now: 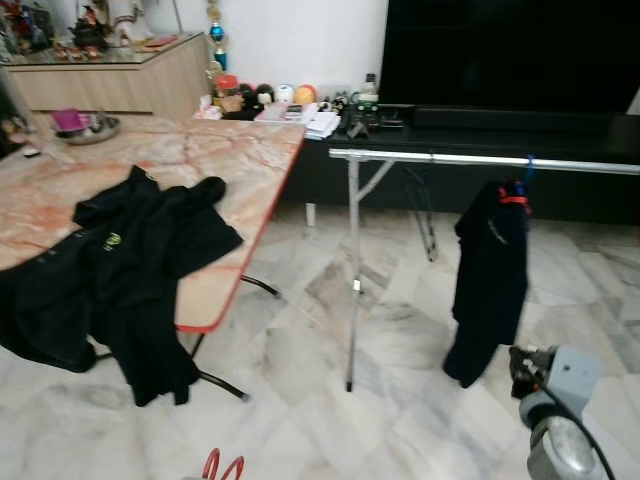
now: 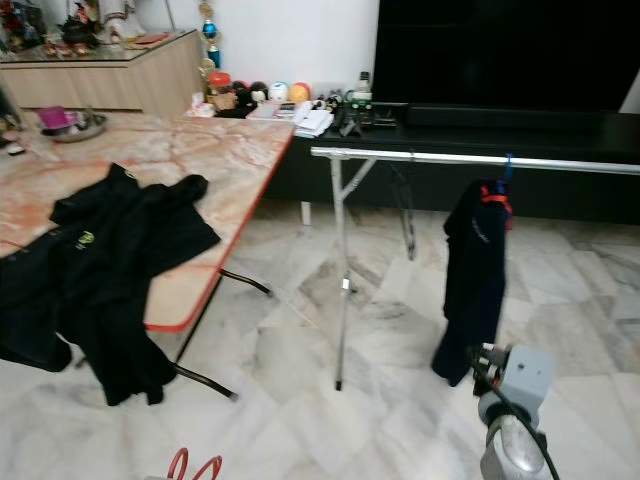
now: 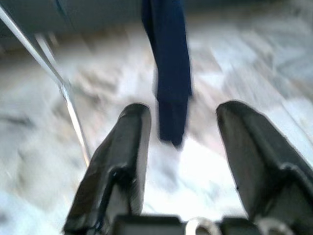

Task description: Hang hanger

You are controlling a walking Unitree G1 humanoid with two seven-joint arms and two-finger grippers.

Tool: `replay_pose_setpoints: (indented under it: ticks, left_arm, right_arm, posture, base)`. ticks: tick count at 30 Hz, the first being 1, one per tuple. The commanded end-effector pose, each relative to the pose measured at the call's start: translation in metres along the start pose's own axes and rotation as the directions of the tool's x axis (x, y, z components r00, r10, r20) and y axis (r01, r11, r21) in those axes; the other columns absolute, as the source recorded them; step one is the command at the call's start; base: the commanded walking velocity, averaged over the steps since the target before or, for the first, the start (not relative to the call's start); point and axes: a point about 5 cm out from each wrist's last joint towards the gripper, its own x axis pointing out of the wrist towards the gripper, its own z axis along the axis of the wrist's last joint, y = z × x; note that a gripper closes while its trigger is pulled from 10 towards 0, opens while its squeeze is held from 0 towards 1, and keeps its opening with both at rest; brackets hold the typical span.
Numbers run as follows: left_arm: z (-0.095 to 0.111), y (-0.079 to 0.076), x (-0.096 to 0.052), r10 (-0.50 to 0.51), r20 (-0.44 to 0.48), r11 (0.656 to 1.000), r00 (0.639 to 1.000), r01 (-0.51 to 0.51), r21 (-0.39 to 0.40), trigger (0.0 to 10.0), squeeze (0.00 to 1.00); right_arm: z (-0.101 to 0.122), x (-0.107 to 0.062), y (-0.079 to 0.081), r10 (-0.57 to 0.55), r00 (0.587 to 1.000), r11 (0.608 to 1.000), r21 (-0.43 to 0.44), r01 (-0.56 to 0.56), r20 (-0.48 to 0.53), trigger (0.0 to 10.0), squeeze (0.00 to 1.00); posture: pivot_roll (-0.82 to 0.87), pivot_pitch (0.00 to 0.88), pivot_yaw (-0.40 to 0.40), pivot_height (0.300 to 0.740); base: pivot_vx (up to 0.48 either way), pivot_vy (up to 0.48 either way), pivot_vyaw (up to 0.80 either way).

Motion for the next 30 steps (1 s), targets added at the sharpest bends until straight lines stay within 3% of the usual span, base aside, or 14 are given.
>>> replay_pose_setpoints:
  ticks: [1, 3, 6, 9, 14, 20, 24, 26, 28, 30]
  left_arm:
    - [-0.004, 0.003, -0.001, 0.007, -0.016, 1.0, 1.0, -0.006, 0.016, 10.0, 0.0]
    - [-0.003, 0.005, -0.001, 0.009, -0.015, 1.0, 1.0, -0.009, 0.017, 10.0, 0.0]
    - [-0.002, 0.005, -0.001, 0.01, -0.015, 1.0, 1.0, -0.01, 0.019, 10.0, 0.0]
    - [-0.001, 0.007, -0.001, 0.012, -0.011, 1.0, 1.0, -0.012, 0.025, 10.0, 0.0]
    - [0.001, 0.006, 0.0, 0.005, -0.004, 0.996, 1.0, -0.004, 0.084, 10.0, 0.0]
    - [0.005, 0.007, 0.0, 0.022, 0.015, 0.989, 1.0, -0.024, 0.145, 10.0, 0.0]
    - [0.021, 0.016, 0.0, 0.082, 0.086, 0.974, 0.993, -0.098, 0.203, 10.0, 0.0]
    - [0.029, 0.027, -0.002, 0.156, 0.123, 0.961, 0.98, -0.18, 0.209, 10.0, 0.0]
    - [0.04, 0.039, -0.004, 0.25, 0.172, 0.925, 0.953, -0.287, 0.248, 10.0, 0.0]
    - [0.043, 0.041, -0.004, 0.261, 0.188, 0.918, 0.947, -0.304, 0.257, 10.0, 0.0]
  right_arm:
    - [-0.017, 0.0, 0.001, 0.006, 0.998, 1.0, 0.013, -0.005, -0.058, 10.0, 0.0]
    - [-0.042, -0.004, 0.0, 0.012, 0.987, 1.0, 0.012, -0.01, -0.159, 10.0, 0.0]
    - [-0.058, -0.009, 0.0, 0.02, 0.975, 0.999, -0.029, -0.027, -0.222, 10.0, 0.0]
    - [-0.094, -0.027, -0.011, -0.061, 0.927, 0.997, 0.013, 0.071, -0.37, 10.0, 0.0]
    - [-0.113, -0.042, -0.017, -0.129, 0.893, 0.974, 0.111, 0.195, -0.432, 10.0, 0.0]
    - [-0.119, -0.046, -0.013, -0.098, 0.894, 0.985, 0.087, 0.15, -0.437, 10.0, 0.0]
    - [-0.117, -0.045, -0.017, -0.124, 0.898, 0.98, 0.088, 0.177, -0.422, 10.0, 0.0]
    - [-0.113, -0.042, -0.019, -0.129, 0.905, 0.98, 0.089, 0.179, -0.406, 10.0, 0.0]
    - [-0.109, -0.039, -0.019, -0.122, 0.912, 0.981, 0.092, 0.171, -0.392, 10.0, 0.0]
    - [-0.108, -0.038, -0.019, -0.121, 0.913, 0.982, 0.089, 0.168, -0.39, 10.0, 0.0]
  posture:
    - [0.03, 0.041, 0.04, 0.74]
    - [0.02, 0.04, 0.042, 0.74]
    - [0.02, 0.041, 0.047, 0.74]
    - [0.03, 0.037, 0.048, 0.74]
    - [0.03, 0.037, 0.055, 0.74]
    - [0.02, 0.038, 0.055, 0.74]
    - [0.03, 0.035, 0.053, 0.74]
    - [0.03, 0.034, 0.052, 0.74]
    - [0.03, 0.031, 0.052, 0.74]
    - [0.03, 0.03, 0.052, 0.74]
  base:
    - [0.0, -0.48, 0.0]
    - [0.0, -0.48, 0.0]
    - [0.0, -0.48, 0.0]
    - [0.0, -0.48, 0.0]
    - [0.0, -0.48, 0.0]
    - [0.0, -0.203, 0.0]
    - [0.0, 0.0, 0.0]
    - [0.0, 0.0, 0.0]
    - [0.0, 0.0, 0.0]
    - [0.0, 0.0, 0.0]
